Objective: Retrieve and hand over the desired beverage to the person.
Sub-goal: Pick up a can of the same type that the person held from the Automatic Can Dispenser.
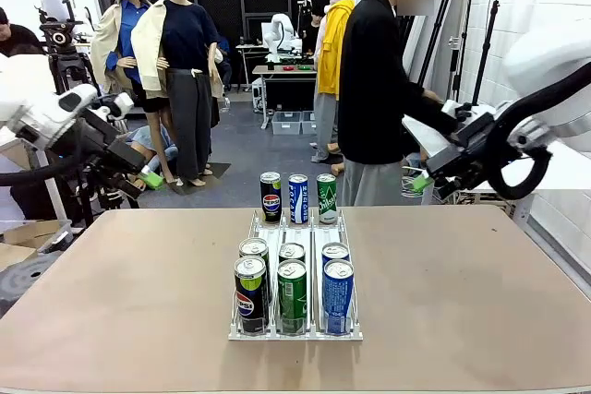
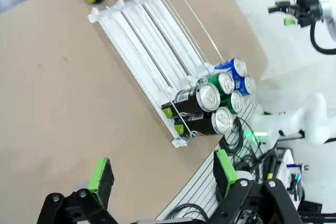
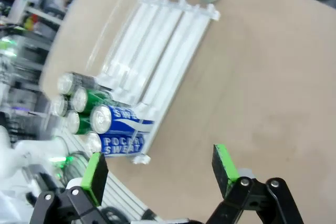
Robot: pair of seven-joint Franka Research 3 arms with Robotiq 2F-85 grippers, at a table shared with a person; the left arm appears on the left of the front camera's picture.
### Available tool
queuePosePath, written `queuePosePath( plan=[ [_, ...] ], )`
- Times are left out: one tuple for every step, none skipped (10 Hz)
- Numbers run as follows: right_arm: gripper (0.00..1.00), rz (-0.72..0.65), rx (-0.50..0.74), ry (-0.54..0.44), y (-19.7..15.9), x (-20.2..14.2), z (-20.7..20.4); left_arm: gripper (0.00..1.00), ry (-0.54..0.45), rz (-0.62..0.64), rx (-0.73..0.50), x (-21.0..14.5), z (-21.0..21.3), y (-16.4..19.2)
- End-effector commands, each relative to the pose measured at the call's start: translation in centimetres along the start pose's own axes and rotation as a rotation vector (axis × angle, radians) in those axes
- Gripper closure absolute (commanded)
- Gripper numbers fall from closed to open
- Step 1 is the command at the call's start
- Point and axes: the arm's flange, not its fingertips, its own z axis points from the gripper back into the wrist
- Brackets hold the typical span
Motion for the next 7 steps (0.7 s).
queuePosePath(
  plan=[
    [0.0,-0.042,0.222,-0.081,-4.2,-1.4,1.4,0.0,-0.127,0.043,-0.044,-1.4,2.9,0.6],
    [0.0,-0.081,0.281,-0.141,-5.7,-2.8,2.9,0.0,-0.2,0.054,-0.064,-2.8,5.1,1.2],
    [0.0,-0.101,0.336,-0.186,-6.8,-4.0,3.9,0.0,-0.258,0.069,-0.064,-4.2,7.1,1.6],
    [0.0,-0.124,0.367,-0.228,-7.7,-5.1,4.9,0.0,-0.302,0.11,-0.053,-5.6,8.6,2.4],
    [0.0,-0.152,0.408,-0.275,-8.4,-6.0,6.0,0.0,-0.329,0.115,-0.057,-6.7,9.4,2.8],
    [0.0,-0.191,0.431,-0.324,-8.8,-7.1,7.1,0.0,-0.335,0.105,-0.061,-7.4,9.5,3.2],
    [0.0,-0.219,0.443,-0.361,-9.0,-8.1,8.0,0.0,-0.347,0.096,-0.089,-7.8,8.9,4.1]
  ],
)
